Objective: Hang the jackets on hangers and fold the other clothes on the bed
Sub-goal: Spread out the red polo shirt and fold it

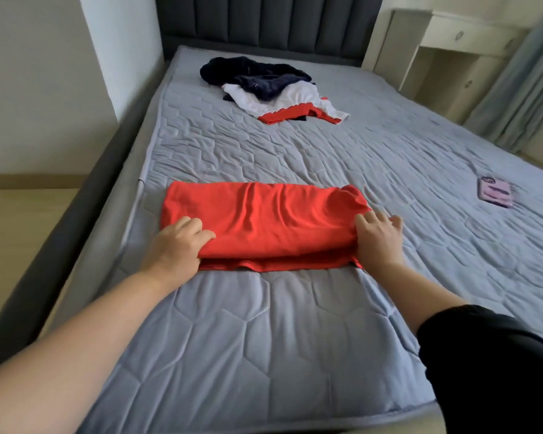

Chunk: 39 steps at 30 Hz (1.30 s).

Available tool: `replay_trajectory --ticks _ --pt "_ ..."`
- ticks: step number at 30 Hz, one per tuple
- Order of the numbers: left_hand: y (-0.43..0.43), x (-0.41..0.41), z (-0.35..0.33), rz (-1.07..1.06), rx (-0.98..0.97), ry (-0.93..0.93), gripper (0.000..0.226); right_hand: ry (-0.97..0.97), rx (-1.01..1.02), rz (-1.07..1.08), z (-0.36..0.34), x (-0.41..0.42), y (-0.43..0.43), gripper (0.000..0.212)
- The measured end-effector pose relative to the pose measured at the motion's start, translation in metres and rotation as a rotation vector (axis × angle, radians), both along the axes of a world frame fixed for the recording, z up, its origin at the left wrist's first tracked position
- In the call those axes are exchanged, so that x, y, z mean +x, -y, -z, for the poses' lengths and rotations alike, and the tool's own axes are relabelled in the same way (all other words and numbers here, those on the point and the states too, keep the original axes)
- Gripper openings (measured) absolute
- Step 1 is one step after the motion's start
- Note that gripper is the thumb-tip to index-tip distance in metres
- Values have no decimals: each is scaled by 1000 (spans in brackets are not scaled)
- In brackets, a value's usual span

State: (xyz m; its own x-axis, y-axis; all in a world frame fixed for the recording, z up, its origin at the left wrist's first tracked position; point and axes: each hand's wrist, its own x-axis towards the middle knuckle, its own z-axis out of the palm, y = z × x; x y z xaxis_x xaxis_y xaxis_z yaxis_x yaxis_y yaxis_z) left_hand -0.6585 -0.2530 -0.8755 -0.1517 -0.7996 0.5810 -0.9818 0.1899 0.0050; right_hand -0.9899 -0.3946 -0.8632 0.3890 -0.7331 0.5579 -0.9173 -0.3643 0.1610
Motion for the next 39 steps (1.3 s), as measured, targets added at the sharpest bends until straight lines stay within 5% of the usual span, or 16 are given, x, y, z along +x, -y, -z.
replay_trajectory --ticks 4,8,10,12,14,17,20,22,25,28,32,34,37,39 --pt "-12 3 -9 -13 104 82 54 -131 52 -116 -10 -2 1 38" --pt "-9 10 8 -94 495 55 50 -329 665 2 2 -5 8 33" --pt "-9 12 6 -94 598 -343 40 -126 849 51 2 -3 10 22" --pt "-4 16 2 -142 455 -715 33 291 1040 119 -4 -3 16 21" --pt "2 23 1 -394 274 -769 25 717 1008 172 -6 -10 26 26" --pt "6 24 4 -668 376 -993 49 769 720 324 -1 -21 36 43" --pt "11 15 -4 -581 494 -1522 55 894 894 329 10 -18 38 61" --pt "14 6 -9 -465 541 -1829 38 1061 956 281 6 -18 36 47" --pt "16 -1 -12 -429 514 -1979 19 1413 1220 181 -14 -24 28 25" --pt "17 8 -22 -381 434 -2037 7 1458 1579 -23 -32 -43 20 36" --pt "10 39 -39 -411 343 -1876 20 930 1979 -8 -28 -56 6 60" --pt "6 51 -35 -636 386 -1402 47 800 2013 21 -22 -54 6 56" --pt "3 28 -28 -816 344 -511 68 1019 1809 150 -16 -54 15 40" --pt "10 -16 -25 -559 231 -310 61 1203 1566 181 -11 -56 23 24"
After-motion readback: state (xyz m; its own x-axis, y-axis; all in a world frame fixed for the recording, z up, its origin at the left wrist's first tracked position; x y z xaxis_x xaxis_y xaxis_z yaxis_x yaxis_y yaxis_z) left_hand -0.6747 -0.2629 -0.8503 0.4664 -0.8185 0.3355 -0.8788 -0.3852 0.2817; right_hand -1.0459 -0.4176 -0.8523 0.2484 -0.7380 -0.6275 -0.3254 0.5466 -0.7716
